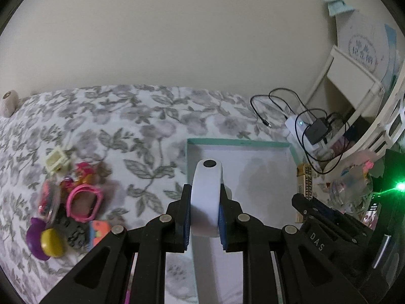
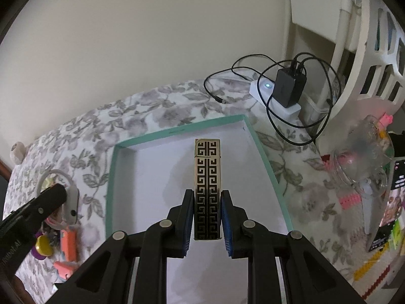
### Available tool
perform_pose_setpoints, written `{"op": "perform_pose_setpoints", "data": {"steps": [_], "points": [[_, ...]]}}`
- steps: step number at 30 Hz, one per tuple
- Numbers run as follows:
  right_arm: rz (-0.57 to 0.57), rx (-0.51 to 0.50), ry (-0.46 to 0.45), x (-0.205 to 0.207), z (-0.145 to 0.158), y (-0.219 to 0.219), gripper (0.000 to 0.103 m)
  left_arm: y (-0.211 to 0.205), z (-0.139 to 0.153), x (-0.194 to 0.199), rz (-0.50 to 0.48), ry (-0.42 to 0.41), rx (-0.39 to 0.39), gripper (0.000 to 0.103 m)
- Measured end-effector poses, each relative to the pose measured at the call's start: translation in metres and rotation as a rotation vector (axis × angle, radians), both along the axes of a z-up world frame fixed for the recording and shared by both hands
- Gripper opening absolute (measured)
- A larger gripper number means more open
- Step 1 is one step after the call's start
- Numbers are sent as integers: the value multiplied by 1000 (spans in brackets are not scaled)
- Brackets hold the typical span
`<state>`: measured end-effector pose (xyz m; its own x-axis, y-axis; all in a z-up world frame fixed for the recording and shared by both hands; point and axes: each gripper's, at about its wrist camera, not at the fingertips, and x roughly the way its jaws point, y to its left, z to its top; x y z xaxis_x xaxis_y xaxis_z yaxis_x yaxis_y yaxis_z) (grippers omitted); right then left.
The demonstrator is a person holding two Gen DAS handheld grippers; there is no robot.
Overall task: Organize rigid objects
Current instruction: 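Lift and carry the gold bar and white band over the teal-rimmed tray, then lower and release the gold bar and white band into the tray with both tools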
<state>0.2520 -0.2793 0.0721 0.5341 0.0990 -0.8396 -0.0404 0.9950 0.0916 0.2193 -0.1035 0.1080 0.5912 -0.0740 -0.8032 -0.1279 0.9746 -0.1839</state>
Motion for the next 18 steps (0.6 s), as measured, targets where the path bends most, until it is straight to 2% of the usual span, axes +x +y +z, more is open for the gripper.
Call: {"op": "perform_pose_setpoints", "data": {"steps": [9, 18], "points": [[-4, -18, 42, 18, -27, -5, 22, -20, -35, 31, -32, 66, 6, 19], [-5, -30, 117, 22, -52, -7, 24, -28, -58, 39, -34, 123, 7, 19]]}}
